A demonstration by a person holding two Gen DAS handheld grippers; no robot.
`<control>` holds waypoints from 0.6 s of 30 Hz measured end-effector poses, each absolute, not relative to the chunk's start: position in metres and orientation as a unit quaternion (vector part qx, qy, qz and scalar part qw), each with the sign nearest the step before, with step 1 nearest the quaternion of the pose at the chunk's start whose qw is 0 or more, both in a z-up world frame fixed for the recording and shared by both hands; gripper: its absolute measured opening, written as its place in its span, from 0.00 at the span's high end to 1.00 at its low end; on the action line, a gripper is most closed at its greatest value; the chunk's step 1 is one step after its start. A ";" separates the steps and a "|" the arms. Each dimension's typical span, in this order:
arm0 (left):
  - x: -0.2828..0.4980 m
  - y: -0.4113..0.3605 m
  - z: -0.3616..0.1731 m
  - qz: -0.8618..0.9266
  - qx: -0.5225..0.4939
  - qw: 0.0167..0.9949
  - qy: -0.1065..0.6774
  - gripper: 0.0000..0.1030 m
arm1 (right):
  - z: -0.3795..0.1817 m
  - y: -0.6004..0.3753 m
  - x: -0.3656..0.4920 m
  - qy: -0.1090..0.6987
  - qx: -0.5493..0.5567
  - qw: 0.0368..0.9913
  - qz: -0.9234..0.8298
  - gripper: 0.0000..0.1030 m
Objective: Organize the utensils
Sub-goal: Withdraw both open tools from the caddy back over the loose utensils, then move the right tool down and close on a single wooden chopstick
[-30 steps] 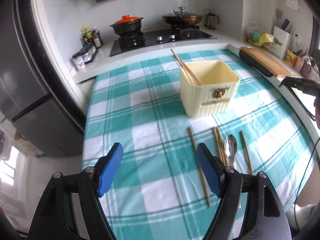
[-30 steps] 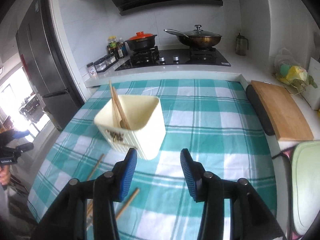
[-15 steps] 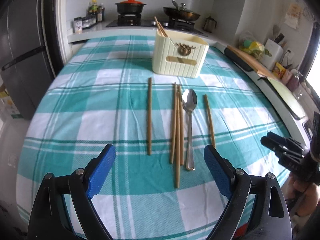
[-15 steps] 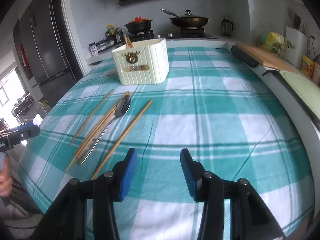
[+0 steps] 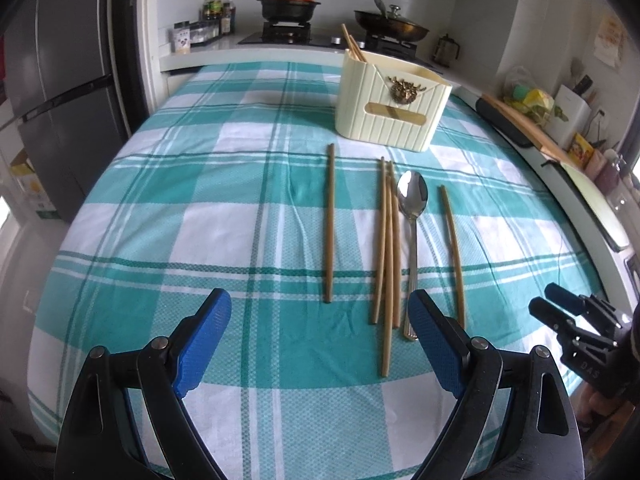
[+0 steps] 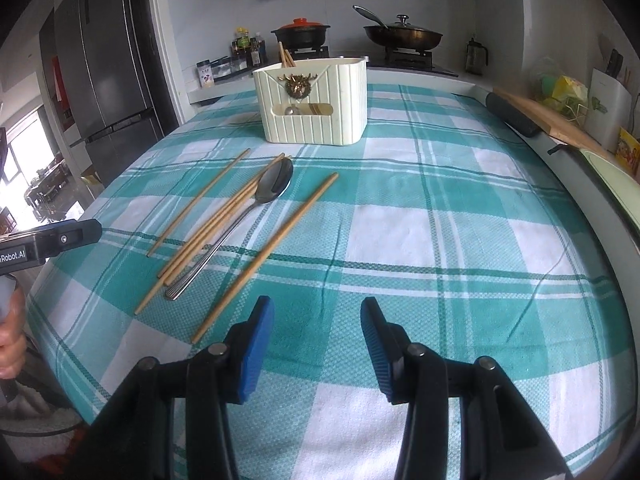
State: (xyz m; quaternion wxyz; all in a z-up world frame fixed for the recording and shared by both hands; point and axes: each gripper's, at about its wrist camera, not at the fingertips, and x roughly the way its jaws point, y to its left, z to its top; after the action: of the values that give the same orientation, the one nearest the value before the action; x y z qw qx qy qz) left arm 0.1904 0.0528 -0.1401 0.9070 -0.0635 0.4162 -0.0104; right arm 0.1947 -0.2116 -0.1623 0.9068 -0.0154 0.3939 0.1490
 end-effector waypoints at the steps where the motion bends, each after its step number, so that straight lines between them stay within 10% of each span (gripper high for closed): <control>1: 0.191 0.053 -0.141 -0.008 -0.063 0.907 0.416 0.12 | -0.163 -0.212 0.195 0.394 -0.015 0.907 0.148 0.55; 18: 0.190 0.063 -0.151 0.019 -0.048 0.908 0.417 0.12 | -0.170 -0.201 0.199 0.410 -0.026 0.900 0.148 0.55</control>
State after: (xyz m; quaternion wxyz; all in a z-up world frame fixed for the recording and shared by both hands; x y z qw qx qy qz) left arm 0.1898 0.0634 -0.1510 0.9076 -0.0482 0.4167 0.0185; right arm 0.1992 -0.2008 -0.1704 0.8997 -0.0256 0.4097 0.1484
